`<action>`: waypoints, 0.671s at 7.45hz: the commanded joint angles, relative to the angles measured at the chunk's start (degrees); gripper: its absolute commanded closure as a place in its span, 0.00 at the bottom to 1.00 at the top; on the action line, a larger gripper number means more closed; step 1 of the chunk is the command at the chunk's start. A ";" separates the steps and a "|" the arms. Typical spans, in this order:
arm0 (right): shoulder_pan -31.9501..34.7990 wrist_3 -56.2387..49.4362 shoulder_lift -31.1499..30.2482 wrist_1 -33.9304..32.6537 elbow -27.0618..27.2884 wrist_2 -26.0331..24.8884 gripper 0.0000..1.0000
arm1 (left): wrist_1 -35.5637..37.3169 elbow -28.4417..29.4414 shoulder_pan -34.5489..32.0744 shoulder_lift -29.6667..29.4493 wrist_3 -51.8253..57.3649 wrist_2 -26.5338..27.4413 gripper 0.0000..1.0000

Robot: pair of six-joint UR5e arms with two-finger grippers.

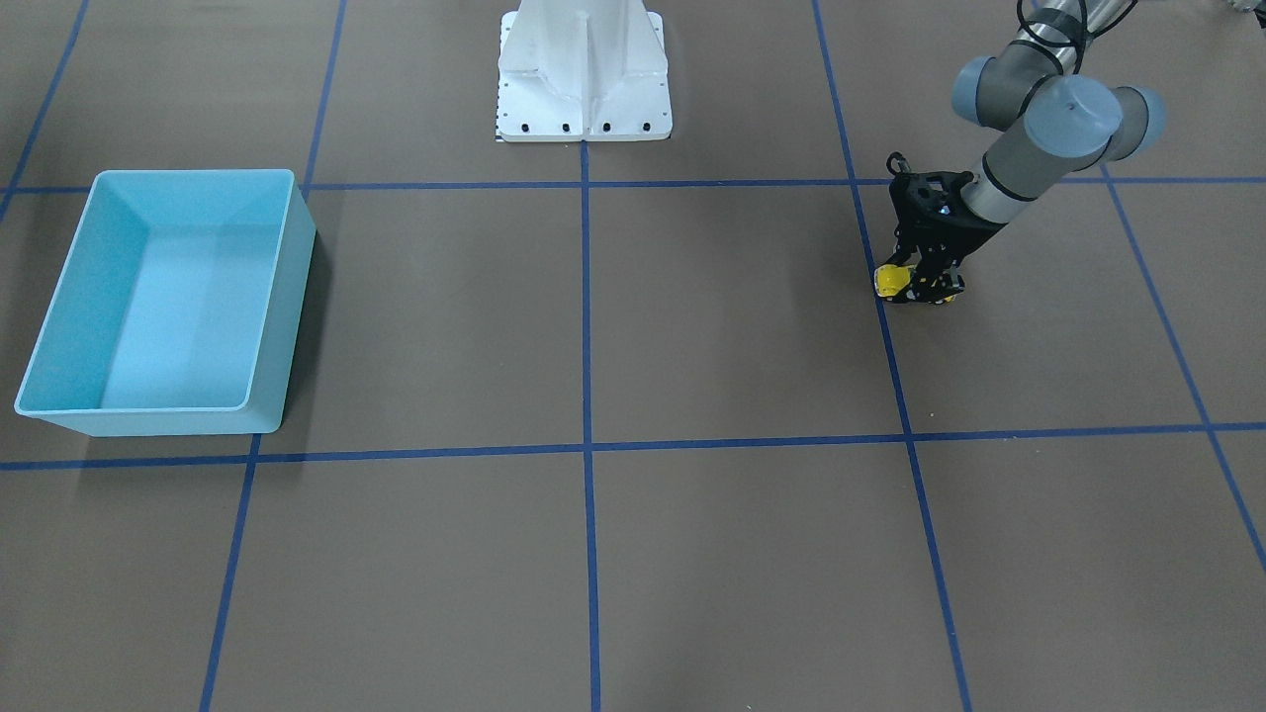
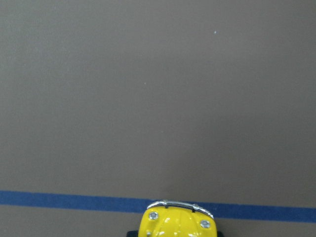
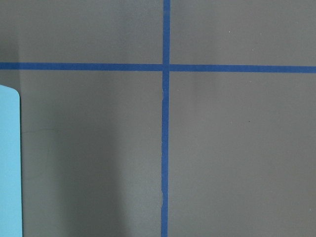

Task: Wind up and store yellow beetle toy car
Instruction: 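Drag the car backward along the table away from the bin with the left gripper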

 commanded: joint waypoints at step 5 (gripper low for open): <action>0.00 0.00 0.00 0.00 -0.09 0.00 0.00 | -1.31 0.23 -1.06 1.82 1.44 -1.03 0.75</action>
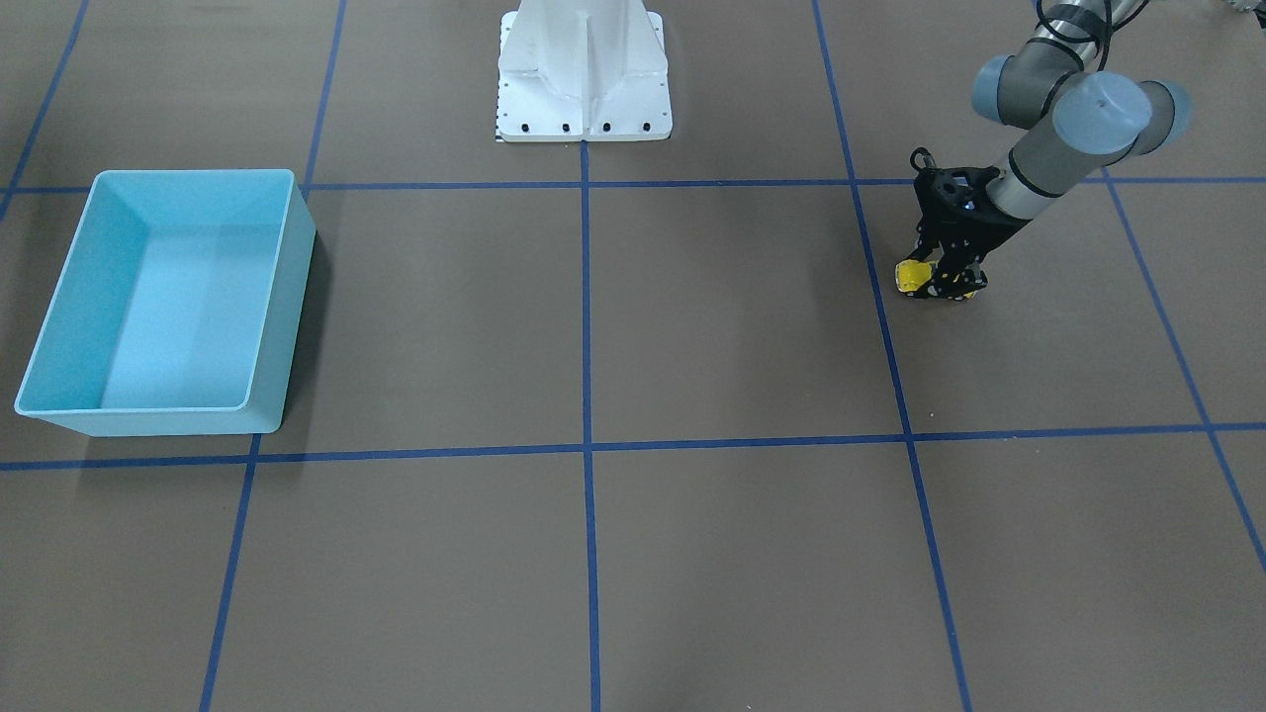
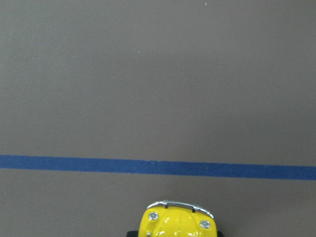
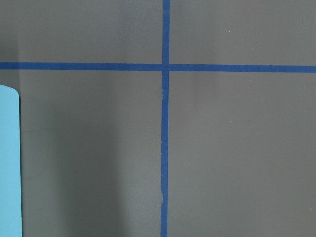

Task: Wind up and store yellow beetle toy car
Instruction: 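Drag the car backward along the table away from the bin with the left gripper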

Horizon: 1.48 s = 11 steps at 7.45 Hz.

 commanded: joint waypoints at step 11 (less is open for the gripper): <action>0.02 0.00 0.00 0.00 0.00 0.00 0.00 | -6.54 3.29 -2.38 2.39 2.20 -3.11 0.40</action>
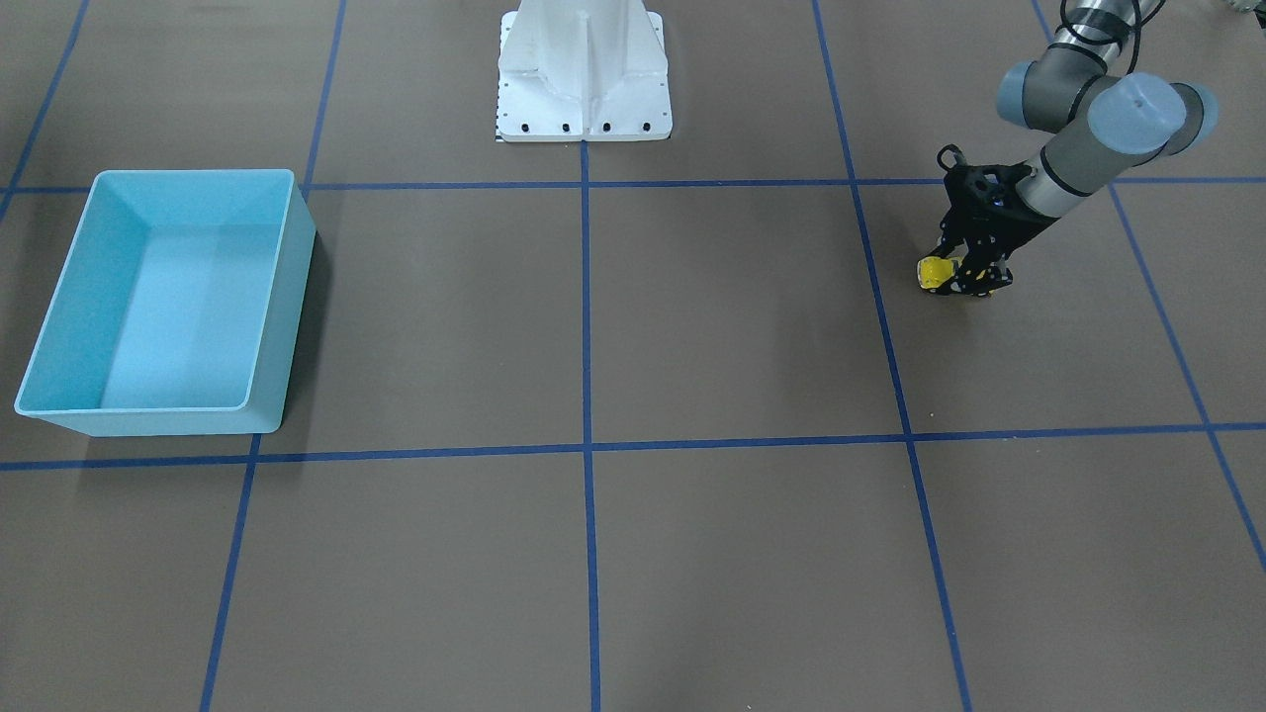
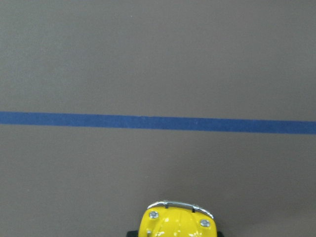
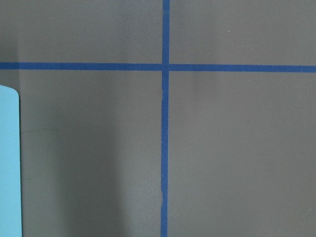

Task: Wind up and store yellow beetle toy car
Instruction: 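Open the left gripper and lift it off the car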

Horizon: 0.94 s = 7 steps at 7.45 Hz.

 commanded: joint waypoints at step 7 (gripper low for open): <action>-1.83 0.09 0.52 -0.09 0.09 -0.09 0.00 | 13.16 0.25 -18.03 0.30 3.20 -8.02 0.00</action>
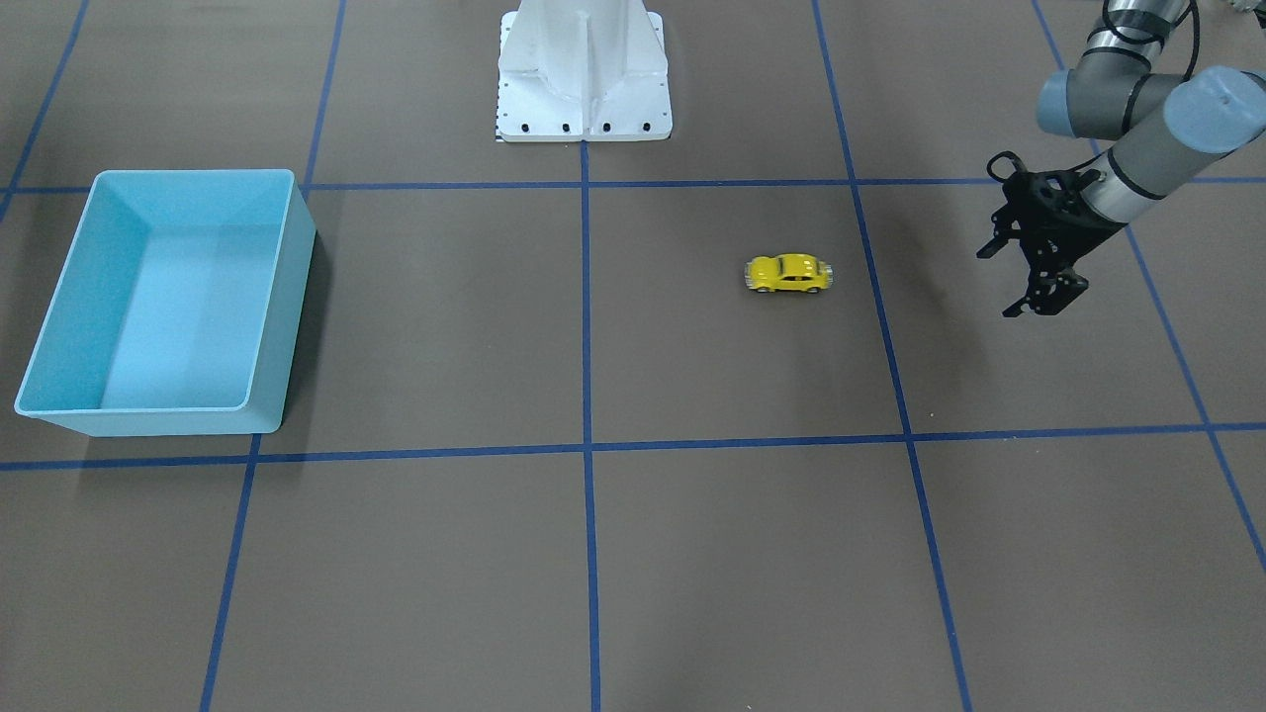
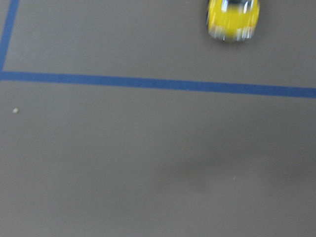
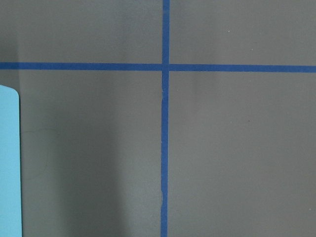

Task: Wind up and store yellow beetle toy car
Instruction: 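Withdraw the left arm out of view as the car rolls forward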

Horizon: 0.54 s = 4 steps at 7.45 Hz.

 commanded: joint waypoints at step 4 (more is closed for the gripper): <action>-2.29 0.25 0.94 0.05 -0.10 -0.04 0.00 | 22.10 -0.26 -17.01 -0.94 -17.98 -2.09 0.00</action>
